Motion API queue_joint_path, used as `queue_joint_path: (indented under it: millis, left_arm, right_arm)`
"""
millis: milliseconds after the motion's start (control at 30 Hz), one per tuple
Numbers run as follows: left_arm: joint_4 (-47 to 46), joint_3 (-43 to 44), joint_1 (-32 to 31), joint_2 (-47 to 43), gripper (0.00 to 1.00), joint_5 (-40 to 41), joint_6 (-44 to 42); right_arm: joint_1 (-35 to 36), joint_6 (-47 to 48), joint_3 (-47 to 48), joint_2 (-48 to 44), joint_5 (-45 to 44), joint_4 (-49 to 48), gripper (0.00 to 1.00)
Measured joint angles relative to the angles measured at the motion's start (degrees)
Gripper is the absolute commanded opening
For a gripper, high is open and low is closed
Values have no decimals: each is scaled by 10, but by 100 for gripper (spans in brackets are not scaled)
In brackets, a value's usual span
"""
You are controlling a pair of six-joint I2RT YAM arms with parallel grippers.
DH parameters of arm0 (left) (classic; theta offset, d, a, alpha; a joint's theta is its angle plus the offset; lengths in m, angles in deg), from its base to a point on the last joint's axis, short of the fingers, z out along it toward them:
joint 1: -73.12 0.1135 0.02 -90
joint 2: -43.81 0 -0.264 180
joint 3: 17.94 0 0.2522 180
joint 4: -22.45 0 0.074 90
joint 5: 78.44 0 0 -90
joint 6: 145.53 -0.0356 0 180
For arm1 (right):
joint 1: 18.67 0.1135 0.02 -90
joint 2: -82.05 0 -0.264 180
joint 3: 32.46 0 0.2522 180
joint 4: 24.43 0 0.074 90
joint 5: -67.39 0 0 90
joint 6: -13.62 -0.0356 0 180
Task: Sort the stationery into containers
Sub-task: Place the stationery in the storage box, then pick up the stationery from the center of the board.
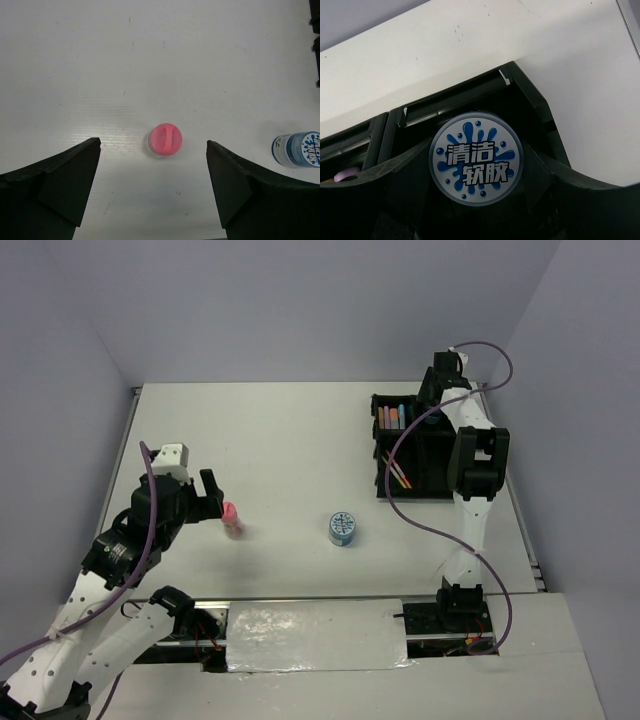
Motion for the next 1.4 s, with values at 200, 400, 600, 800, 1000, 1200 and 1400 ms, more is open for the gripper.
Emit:
queue_joint_path:
  millis: [200,400,600,800,1000,1200,1400]
  left_arm:
    - [-1,0,0,9,99,-4,-1]
    - [-1,0,0,14,99,-7,-1]
    - [-2,0,0,14,99,-7,-1]
    - [-2,0,0,14,99,-7,-1]
    - [2,0,0,14,99,18,3]
    - [43,12,14,11,99,113,47]
    - [81,22,34,-14,99,191,91]
  right_arm:
    - [0,8,5,3,4,-1,64]
    - [0,7,7,3,21,-6,90]
    - [0,4,13,-5,46,-14,100]
    - [7,4,13,-37,65,-12,100]
    - [96,28,-17,-156,15,-2,100]
    - [294,50,-62,-288,-7,6,100]
    - [478,9,-378,-449,-54,-7,100]
